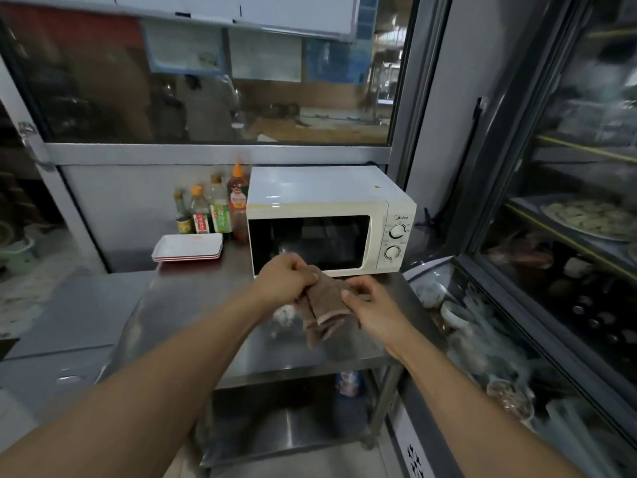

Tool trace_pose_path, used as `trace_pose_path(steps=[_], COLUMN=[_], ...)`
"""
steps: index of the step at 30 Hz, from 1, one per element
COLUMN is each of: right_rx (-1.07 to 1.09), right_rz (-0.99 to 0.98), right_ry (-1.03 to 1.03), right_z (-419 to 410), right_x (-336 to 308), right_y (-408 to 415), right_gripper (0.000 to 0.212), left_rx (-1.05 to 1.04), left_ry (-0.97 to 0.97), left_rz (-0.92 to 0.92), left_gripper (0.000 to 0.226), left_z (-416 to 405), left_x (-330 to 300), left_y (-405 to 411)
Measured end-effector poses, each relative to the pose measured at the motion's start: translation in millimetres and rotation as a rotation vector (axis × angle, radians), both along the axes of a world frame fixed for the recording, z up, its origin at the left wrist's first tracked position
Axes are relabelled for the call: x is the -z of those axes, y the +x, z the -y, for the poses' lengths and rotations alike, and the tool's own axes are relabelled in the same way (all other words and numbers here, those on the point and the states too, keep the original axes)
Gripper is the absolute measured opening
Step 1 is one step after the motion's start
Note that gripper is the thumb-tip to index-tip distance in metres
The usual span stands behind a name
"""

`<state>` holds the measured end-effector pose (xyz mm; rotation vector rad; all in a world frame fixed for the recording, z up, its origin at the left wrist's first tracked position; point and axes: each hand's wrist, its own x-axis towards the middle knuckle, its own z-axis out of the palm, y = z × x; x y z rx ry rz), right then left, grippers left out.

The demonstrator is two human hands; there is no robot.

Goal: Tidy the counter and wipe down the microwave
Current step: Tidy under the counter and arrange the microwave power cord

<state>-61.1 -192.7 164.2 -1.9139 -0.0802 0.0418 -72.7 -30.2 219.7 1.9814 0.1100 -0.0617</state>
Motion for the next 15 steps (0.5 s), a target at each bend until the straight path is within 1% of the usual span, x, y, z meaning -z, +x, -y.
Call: trace_pose_path(steps=[2, 3, 7, 12, 13, 14, 15], right_rx=[0.029, 0.045, 0.032, -0.166, -0.201, -0.226, -0.247], right_rz=[0.003, -0.007, -0.115, -0.34, -0.359, -0.375, -0.385], right_ry=[-0.085, -0.056, 0.247, 0.633, 0.673, 0.696, 0.703], right_z=[-2, -2, 3, 16, 19, 22, 24], right_x=[-6, -10, -24, -18, -16, -14, -10], right_y=[-12, -18, -38, -58, -62, -65, -67], right_gripper=[0.018, 0.021, 0.034, 0.052, 0.051, 0.043, 0.03], left_rx=[0.033, 0.054, 0.149, 0.248, 0.272, 0.294, 0.304], left_ry=[0.003, -0.003, -0.035, -0.048, -0.05, -0.046, -0.032], left_rz=[0.043, 0.06, 0.1, 0.127, 0.131, 0.137, 0.148], left_gripper=[0.019, 0.02, 0.022, 0.022, 0.023, 0.024, 0.024], left_z=[-4, -5, -5, 3, 5, 6, 8], left_x=[-9, -14, -37, -54, -54, -53, -51], left_y=[-10, -14, -29, -40, -41, -42, -43])
